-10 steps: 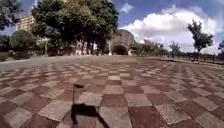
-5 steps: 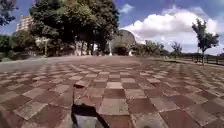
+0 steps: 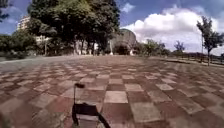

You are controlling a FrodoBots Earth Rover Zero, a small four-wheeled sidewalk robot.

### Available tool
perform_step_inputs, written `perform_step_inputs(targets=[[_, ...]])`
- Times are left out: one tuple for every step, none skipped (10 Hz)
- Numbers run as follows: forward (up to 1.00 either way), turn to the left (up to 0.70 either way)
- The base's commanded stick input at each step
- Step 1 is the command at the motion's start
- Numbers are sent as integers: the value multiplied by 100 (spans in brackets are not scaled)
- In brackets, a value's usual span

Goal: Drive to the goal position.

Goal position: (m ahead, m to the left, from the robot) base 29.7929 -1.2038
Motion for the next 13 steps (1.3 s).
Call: perform_step_inputs(targets=[[100,0],[100,0],[100,0],[100,0],[100,0],[100,0],[100,0],[100,0],[100,0],[100,-16],[100,-40],[100,-31],[100,-10]])
